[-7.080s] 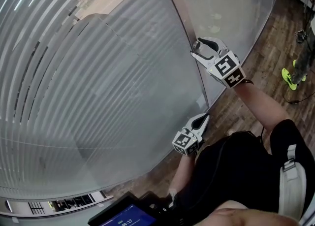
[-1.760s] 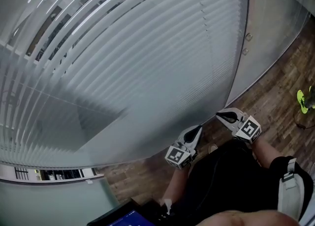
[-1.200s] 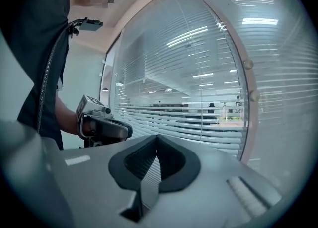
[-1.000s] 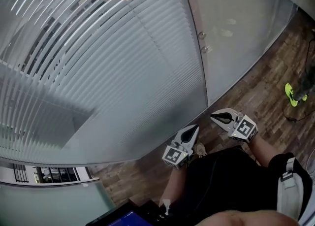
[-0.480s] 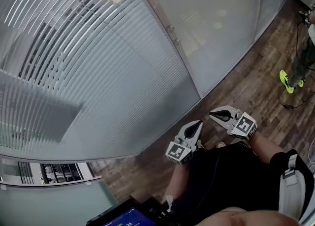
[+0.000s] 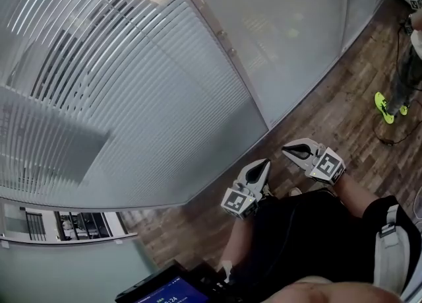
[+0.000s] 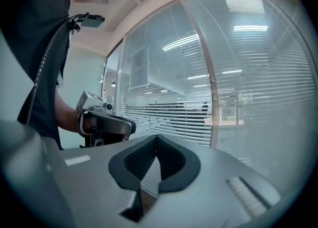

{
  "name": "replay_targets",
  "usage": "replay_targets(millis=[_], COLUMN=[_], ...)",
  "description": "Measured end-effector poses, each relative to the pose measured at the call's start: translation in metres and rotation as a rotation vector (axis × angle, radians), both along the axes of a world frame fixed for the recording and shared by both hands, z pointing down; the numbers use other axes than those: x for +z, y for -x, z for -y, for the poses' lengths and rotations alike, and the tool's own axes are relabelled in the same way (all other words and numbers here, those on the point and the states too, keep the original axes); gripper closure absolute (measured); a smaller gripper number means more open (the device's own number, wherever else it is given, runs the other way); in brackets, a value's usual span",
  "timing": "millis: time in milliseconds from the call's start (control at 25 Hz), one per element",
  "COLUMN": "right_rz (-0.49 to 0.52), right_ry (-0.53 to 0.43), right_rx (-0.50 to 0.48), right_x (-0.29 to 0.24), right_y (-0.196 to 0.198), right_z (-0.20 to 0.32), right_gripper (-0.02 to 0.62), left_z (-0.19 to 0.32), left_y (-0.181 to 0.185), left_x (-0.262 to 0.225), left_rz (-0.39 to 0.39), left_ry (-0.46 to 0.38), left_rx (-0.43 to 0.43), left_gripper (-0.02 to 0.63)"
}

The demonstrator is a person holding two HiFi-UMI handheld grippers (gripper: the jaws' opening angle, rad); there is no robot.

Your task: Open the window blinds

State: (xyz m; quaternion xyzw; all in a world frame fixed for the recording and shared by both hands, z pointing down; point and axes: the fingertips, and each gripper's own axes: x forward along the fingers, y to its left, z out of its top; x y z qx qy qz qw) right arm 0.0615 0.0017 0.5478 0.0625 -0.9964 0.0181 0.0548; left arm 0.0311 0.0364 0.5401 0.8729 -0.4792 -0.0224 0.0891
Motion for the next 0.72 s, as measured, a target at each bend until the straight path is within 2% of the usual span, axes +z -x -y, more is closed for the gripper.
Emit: replay_targets(millis=[160,360,560,720], right_rz=[-0.020,0.001,0.004,-0.003], right_ry=[-0.016,-0.024,-0.022,-0.011], right_rx=[0.006,0.008,0.009,0.017], right_x=[0.002,-0.001,0.007,0.009], right_y=[-0.007,-0.011,-0.017,-0.013], right_z=[-0.003,-0.008,-0.011,-0.005], right_gripper=[0.591,0.591,0.591,0.591], left_z=[-0.004,-0.011,-0.017,-0.014], left_y=[-0.004,-0.009,-0.018,-0.009], left_x=[-0.003,-0.007,-0.005,0.006], left_rz=[0.010,0.015,0.021,0.009], left_ry=[-0.008,-0.009,0.018,0.007], left_rx=[-0.012,-0.015,-0.009,-0.015], left_gripper=[0.604,0.604,0.604,0.604])
